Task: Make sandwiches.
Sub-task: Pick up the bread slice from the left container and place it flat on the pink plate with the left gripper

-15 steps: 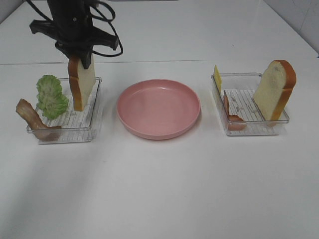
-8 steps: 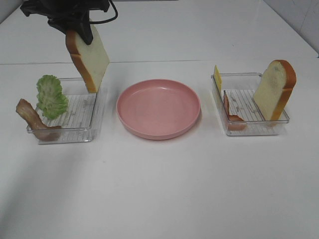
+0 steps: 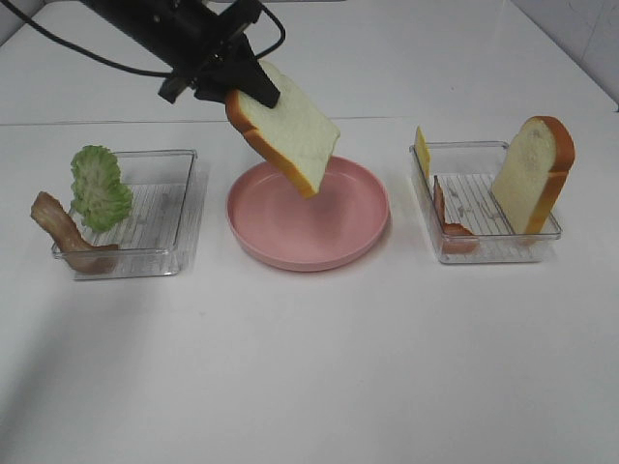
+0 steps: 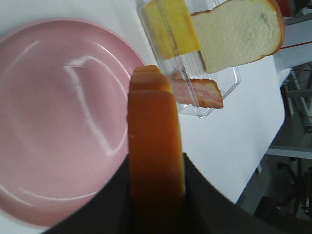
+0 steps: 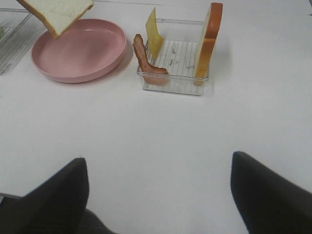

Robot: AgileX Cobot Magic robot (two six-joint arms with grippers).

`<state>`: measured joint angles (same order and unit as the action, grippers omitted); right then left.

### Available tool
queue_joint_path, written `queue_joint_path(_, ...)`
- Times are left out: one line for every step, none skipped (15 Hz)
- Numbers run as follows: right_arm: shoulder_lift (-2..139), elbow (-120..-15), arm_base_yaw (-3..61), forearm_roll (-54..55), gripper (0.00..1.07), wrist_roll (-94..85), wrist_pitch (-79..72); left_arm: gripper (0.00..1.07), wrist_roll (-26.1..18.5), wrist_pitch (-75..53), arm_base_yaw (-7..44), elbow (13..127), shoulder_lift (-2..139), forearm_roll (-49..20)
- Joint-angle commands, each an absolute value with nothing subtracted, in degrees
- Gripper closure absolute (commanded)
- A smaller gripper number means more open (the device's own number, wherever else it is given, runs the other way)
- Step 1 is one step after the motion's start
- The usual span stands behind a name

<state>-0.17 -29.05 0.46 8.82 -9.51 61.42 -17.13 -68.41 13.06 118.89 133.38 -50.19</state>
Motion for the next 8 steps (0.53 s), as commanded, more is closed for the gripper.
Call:
queue_joint_path(-1.03,-28.93,0.17,8.94,0.31,-9.34,60.96,1.07,-20.74,-67.38,13.29,119.12,137.28,-57.35)
queue_joint_path(-1.03,-28.93,0.17,8.94,0.31,-9.34,60.96,1.07,-21.43,-66.29,13.29,119.18,138.94,-58.56)
queue_joint_path(-1.03,-28.93,0.17,8.94,0.31,-9.34,60.96,1.07,-21.37,-65.15,13.29,119.18,140.09,-58.84)
queue_joint_path(-1.03,-28.93,0.17,8.94,0.31,-9.34,60.96,1.07,-21.37,-64.23,13.29,119.18,141.29,-59.3)
queue_joint_path(-1.03,-28.93,0.17,8.94,0.31,-9.34,60.96,1.07,-21.37,-63.94,13.29,119.18,141.81,-59.7)
queue_joint_path(-1.03,-28.93,0.17,8.88,0.31,-9.34,60.96,1.07,-21.31,-63.77,13.52,119.18,143.87,-61.48)
queue_joint_path(-1.03,-28.93,0.17,8.88,0.31,-9.34,60.96,1.07,-21.31,-63.77,13.64,119.18,144.27,-61.42)
queue_joint_path(-1.03,-28.93,0.17,8.88,0.31,-9.34,60.96,1.07,-20.91,-63.71,14.09,119.18,144.73,-61.59)
